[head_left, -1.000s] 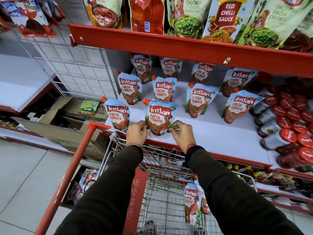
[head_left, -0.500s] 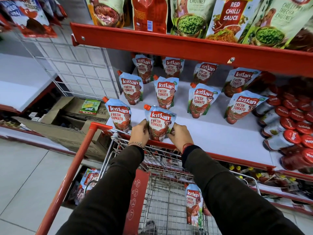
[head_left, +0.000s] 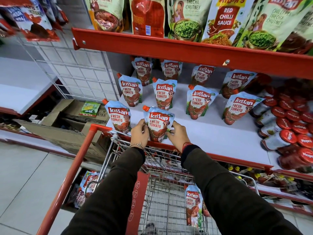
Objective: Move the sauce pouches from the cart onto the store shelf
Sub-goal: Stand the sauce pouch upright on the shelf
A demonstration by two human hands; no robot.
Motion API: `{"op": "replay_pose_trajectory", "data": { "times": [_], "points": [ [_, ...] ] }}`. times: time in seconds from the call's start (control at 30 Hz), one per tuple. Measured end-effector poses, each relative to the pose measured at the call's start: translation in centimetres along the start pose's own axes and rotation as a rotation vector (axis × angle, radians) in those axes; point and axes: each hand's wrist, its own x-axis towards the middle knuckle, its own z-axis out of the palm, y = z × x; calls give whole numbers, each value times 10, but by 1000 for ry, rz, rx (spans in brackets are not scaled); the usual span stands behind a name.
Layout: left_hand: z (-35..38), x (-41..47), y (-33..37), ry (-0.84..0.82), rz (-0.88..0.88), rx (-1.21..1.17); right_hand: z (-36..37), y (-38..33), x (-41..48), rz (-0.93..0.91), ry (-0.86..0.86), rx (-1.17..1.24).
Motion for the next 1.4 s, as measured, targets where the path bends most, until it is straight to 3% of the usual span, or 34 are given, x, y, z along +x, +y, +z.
{"op": "replay_pose_trajectory", "data": {
  "times": [0.23,0.73,0.87,1.07,1.2,1.4],
  "points": [
    [1,-1,-1,35,-10,66,0,2,-1,21,-25,4],
    [-3,-10,6,20,-60,-48,-9,5,-8,36,-35,23],
    [-6,-26,13,90,-34,-144,-14,12,-19,-20,47,-6],
    [8,-82,17,252,107,-131,-24,42,-65,-85,316,15],
    [41,-126,13,127,157,-44,-36,79,-105,-64,372,-33],
    [104,-188,-18,-264,64,99,-52,161,-157,129,312,-51]
  ]
}}
